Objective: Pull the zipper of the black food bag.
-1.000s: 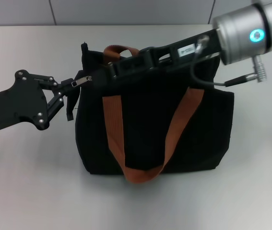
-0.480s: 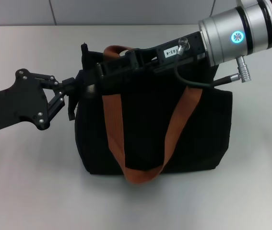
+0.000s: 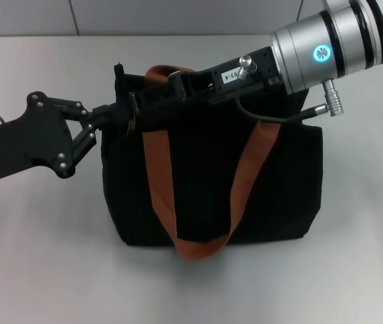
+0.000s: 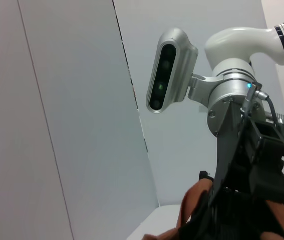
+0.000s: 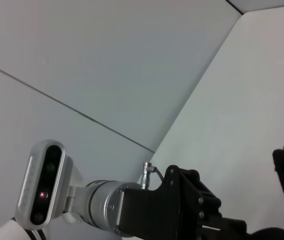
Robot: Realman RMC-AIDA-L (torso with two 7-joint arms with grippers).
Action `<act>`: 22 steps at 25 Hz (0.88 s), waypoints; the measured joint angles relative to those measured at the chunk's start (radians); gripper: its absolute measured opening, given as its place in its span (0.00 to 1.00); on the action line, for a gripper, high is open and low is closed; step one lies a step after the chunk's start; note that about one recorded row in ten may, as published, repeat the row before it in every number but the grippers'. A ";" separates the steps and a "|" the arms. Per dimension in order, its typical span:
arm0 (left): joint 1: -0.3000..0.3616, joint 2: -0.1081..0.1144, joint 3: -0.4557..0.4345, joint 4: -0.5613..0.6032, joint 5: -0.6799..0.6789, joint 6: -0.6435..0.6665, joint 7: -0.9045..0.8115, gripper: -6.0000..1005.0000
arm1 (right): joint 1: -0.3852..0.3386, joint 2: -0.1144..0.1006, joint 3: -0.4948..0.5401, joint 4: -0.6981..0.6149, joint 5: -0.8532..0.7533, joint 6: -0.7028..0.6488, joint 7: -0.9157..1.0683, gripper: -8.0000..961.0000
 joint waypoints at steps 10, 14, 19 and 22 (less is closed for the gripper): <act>-0.019 0.013 -0.003 0.004 -0.026 0.000 -0.091 0.06 | -0.004 0.001 -0.003 -0.008 0.031 0.009 -0.029 0.87; -0.019 0.015 -0.002 0.016 -0.030 0.004 -0.120 0.06 | -0.006 0.001 -0.003 -0.008 0.036 0.013 -0.043 0.87; -0.020 0.015 -0.002 0.022 -0.030 0.004 -0.157 0.06 | -0.008 0.001 -0.003 -0.008 0.036 0.014 -0.064 0.87; -0.025 0.015 0.001 0.026 -0.031 0.006 -0.174 0.07 | -0.006 0.001 -0.003 -0.008 0.036 0.015 -0.074 0.87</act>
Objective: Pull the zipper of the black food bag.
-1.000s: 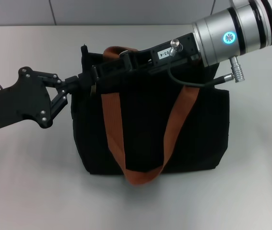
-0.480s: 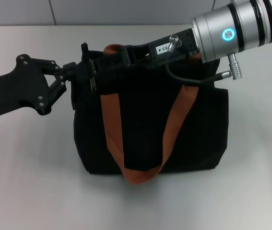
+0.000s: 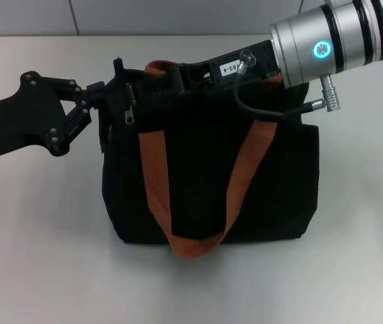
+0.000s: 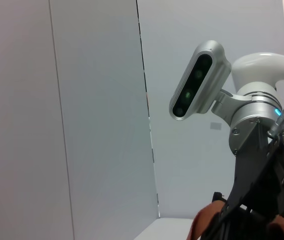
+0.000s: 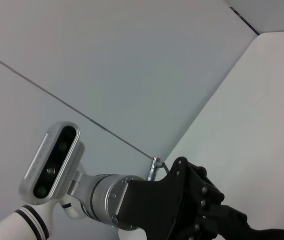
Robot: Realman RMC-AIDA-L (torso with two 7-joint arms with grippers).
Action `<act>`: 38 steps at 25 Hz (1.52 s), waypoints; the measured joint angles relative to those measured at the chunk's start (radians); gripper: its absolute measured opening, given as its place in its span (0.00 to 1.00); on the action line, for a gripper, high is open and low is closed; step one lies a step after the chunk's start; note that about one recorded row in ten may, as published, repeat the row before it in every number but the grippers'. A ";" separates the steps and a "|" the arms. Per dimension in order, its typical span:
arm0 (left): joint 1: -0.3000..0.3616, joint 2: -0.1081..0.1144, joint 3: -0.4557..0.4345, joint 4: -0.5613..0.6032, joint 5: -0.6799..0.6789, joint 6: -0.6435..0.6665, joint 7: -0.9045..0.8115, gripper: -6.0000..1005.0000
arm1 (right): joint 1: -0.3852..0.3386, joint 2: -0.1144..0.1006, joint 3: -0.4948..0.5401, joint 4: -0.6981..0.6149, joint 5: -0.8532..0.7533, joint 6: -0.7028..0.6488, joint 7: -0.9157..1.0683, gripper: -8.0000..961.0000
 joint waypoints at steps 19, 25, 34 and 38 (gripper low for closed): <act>-0.030 -0.011 0.009 0.000 0.005 0.001 -0.044 0.07 | 0.005 0.000 -0.028 0.003 0.026 0.006 -0.024 0.83; -0.016 0.000 0.000 -0.001 0.000 0.001 -0.045 0.07 | -0.003 0.000 -0.028 0.000 0.027 0.008 -0.025 0.80; -0.012 -0.001 -0.001 -0.001 -0.004 0.001 -0.041 0.08 | -0.002 -0.003 -0.052 0.000 0.022 0.036 -0.040 0.72; -0.011 -0.002 -0.001 -0.001 -0.005 0.001 -0.042 0.08 | 0.000 -0.003 -0.052 -0.001 0.021 0.039 -0.040 0.63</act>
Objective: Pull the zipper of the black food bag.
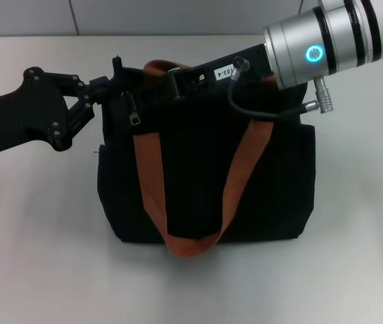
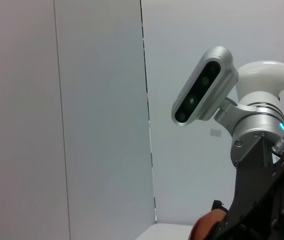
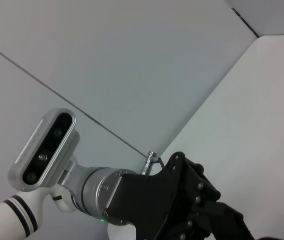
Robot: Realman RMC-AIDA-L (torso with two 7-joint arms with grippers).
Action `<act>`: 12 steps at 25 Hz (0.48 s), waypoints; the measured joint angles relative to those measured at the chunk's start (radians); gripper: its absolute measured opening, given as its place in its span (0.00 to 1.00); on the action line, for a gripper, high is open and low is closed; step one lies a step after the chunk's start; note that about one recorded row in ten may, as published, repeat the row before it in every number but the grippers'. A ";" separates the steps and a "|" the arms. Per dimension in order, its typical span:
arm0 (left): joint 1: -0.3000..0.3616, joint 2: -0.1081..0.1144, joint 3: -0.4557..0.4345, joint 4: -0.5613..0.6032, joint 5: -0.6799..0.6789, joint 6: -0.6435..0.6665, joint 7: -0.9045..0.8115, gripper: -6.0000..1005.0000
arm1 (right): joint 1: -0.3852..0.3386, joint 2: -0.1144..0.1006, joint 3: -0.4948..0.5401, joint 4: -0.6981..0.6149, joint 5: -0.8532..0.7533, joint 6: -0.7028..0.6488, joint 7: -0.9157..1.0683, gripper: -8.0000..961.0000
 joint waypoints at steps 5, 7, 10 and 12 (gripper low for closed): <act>-0.001 0.000 0.000 0.000 0.000 0.000 0.000 0.08 | 0.002 0.000 0.000 0.000 -0.001 0.002 0.000 0.52; -0.001 0.000 0.000 0.000 0.000 0.000 0.000 0.08 | 0.003 0.000 0.000 0.000 -0.001 0.002 0.000 0.47; -0.003 0.000 0.000 0.001 -0.001 0.000 -0.001 0.08 | 0.003 0.000 0.000 0.000 -0.001 0.002 0.000 0.36; -0.003 -0.001 0.000 0.002 -0.001 0.000 0.000 0.08 | 0.002 0.000 0.000 0.001 -0.001 0.004 0.000 0.32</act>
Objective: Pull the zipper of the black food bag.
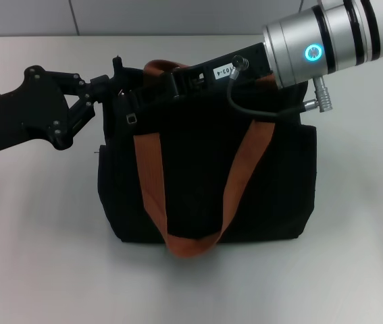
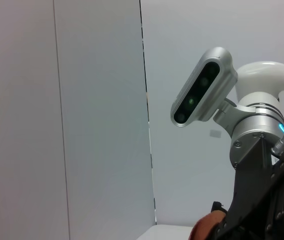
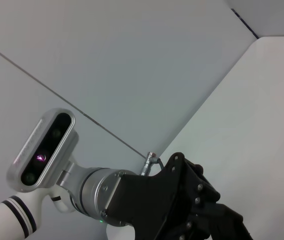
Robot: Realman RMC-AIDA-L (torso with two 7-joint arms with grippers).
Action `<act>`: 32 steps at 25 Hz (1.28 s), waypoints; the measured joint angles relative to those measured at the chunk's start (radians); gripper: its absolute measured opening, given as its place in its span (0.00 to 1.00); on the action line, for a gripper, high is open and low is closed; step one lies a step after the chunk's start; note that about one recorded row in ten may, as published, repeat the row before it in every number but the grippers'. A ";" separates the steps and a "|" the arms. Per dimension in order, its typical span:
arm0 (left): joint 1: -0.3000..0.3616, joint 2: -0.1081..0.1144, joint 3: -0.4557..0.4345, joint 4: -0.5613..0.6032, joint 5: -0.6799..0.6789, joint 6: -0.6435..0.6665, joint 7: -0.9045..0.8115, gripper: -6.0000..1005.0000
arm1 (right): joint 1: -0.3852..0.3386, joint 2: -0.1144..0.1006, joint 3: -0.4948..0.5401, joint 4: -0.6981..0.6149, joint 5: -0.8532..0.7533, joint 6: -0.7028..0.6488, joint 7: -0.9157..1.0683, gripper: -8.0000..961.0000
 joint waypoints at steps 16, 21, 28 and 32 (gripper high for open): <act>0.000 -0.002 0.000 0.000 0.000 0.002 0.003 0.09 | 0.000 0.000 -0.002 0.003 0.000 0.015 -0.009 0.15; 0.002 -0.002 0.000 0.000 -0.001 0.006 0.003 0.09 | 0.002 0.000 -0.006 0.005 0.000 0.019 -0.009 0.15; 0.003 -0.002 0.000 0.000 -0.001 0.007 0.005 0.09 | 0.003 0.000 -0.045 -0.006 -0.001 0.035 -0.009 0.14; 0.003 -0.002 0.000 0.000 -0.001 0.007 0.005 0.10 | 0.003 0.000 -0.046 -0.014 -0.001 0.035 -0.008 0.06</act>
